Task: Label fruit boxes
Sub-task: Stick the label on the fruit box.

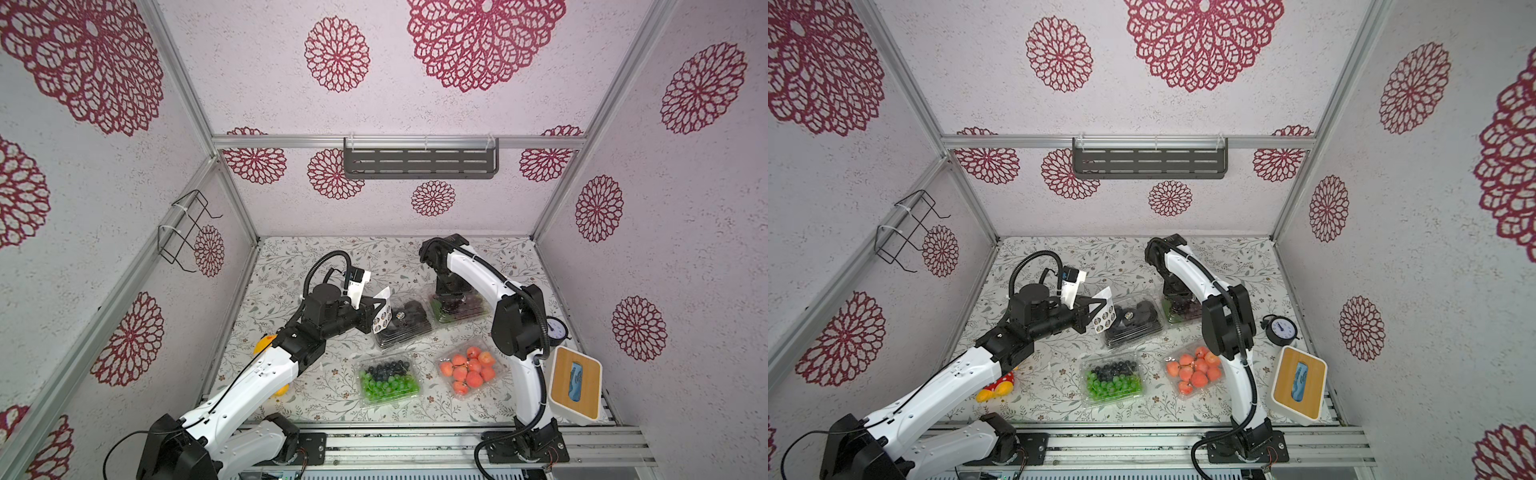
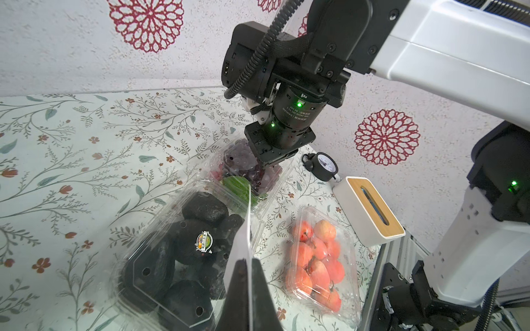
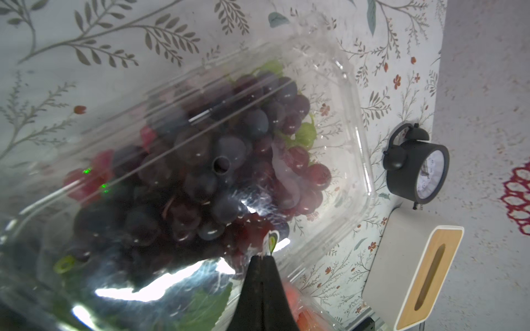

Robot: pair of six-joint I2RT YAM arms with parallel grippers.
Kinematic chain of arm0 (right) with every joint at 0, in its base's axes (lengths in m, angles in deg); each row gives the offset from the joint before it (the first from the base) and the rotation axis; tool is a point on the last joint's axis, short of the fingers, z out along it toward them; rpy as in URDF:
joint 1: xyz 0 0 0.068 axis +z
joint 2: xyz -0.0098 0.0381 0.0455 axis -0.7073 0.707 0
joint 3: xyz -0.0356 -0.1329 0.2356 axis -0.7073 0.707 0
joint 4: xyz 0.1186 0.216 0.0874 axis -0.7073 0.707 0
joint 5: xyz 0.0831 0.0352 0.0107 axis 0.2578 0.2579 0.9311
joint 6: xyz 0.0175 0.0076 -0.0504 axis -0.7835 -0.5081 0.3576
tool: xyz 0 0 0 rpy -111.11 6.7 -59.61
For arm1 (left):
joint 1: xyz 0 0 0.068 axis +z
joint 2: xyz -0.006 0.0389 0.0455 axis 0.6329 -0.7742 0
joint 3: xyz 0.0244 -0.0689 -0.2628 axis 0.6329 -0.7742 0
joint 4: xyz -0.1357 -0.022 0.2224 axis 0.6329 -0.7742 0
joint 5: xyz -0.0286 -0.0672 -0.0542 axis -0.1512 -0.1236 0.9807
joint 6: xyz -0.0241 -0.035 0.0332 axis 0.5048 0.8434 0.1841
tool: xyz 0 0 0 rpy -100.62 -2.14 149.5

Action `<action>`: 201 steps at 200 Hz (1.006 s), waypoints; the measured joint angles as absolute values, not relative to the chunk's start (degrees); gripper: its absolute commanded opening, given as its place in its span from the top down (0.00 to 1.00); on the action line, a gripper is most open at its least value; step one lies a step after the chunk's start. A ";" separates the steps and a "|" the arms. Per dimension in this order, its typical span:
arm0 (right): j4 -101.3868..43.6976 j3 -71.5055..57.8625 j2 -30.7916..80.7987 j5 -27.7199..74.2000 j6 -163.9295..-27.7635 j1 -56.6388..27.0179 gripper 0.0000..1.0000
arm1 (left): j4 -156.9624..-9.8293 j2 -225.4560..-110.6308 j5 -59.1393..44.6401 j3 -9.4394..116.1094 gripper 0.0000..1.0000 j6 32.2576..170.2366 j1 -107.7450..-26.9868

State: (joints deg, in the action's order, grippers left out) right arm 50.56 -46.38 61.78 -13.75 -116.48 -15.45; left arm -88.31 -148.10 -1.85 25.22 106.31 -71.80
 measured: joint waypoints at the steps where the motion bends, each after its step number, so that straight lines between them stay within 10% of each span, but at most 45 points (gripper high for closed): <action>1: 50.54 -46.38 61.78 -13.69 -116.46 -15.45 1.00 | -88.31 -148.12 -1.87 25.22 1.00 106.31 -71.80; 145: 18.78 -17.16 39.03 1.39 -110.54 -19.28 0.54 | -96.00 -146.98 -13.72 24.70 1.00 107.05 -68.04; 201: 9.16 -17.35 35.62 4.04 -106.10 -18.73 0.52 | -100.31 -156.86 -14.29 22.32 1.00 114.03 -54.69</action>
State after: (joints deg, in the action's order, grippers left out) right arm 9.16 -17.35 35.62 4.04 -106.10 -18.73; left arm -100.31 -156.86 -14.29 22.32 114.03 -54.69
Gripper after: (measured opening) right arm 0.484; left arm 0.039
